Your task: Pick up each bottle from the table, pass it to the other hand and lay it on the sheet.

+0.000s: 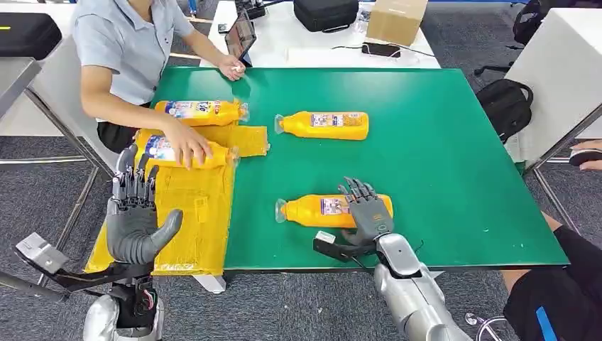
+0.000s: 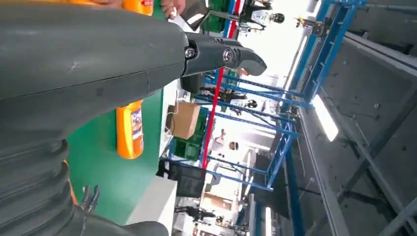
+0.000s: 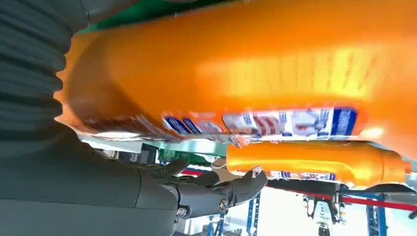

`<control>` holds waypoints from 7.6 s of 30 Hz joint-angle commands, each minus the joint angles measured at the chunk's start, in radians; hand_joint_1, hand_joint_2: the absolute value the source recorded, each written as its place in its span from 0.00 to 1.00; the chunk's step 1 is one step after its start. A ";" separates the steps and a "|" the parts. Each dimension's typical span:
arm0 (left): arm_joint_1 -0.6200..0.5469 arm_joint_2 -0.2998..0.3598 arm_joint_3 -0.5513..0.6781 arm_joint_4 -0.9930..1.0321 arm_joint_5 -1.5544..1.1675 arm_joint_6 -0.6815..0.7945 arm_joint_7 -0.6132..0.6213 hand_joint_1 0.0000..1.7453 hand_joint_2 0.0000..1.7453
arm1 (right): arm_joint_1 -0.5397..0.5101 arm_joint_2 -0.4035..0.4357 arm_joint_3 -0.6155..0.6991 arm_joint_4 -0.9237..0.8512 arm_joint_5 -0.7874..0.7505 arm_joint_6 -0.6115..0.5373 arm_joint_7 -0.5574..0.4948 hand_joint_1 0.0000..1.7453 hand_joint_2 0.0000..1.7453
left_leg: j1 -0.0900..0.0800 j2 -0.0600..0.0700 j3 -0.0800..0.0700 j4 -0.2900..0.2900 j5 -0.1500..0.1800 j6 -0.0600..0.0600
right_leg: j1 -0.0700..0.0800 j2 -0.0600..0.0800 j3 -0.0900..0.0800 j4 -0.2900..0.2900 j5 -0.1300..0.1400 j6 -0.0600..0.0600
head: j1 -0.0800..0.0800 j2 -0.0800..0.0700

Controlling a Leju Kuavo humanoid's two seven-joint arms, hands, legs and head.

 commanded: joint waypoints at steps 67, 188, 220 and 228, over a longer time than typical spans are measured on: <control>0.042 0.018 -0.010 0.110 -0.045 0.070 0.099 0.00 1.00 | 0.155 0.008 -0.135 -0.314 -0.881 0.534 -0.443 1.00 1.00 | 0.002 0.003 0.013 -0.002 -0.005 0.003 | 0.003 0.002 0.011 -0.004 0.000 -0.007 | 0.001 0.000; -0.558 0.268 -0.137 0.485 -0.910 0.459 0.278 1.00 1.00 | 0.087 0.035 0.784 -0.528 -0.898 0.006 -0.550 0.00 0.00 | 0.004 -0.007 -0.011 0.002 0.002 -0.001 | 0.004 -0.008 -0.008 0.004 -0.002 -0.004 | 0.000 0.000; -0.883 0.410 -0.522 1.368 -1.255 0.254 0.163 1.00 1.00 | -0.020 0.000 0.961 -0.511 -1.117 0.015 -0.550 0.00 0.00 | 0.003 0.000 -0.007 0.000 0.002 -0.001 | 0.004 -0.002 -0.007 0.004 0.001 -0.007 | -0.001 0.000; -0.946 0.243 -0.481 1.475 -1.150 0.163 0.213 1.00 1.00 | 0.008 -0.062 0.924 -0.572 -1.169 -0.023 -0.550 0.00 0.00 | 0.002 -0.005 -0.007 -0.001 0.003 0.000 | 0.003 -0.007 -0.004 0.003 0.000 -0.007 | -0.001 0.000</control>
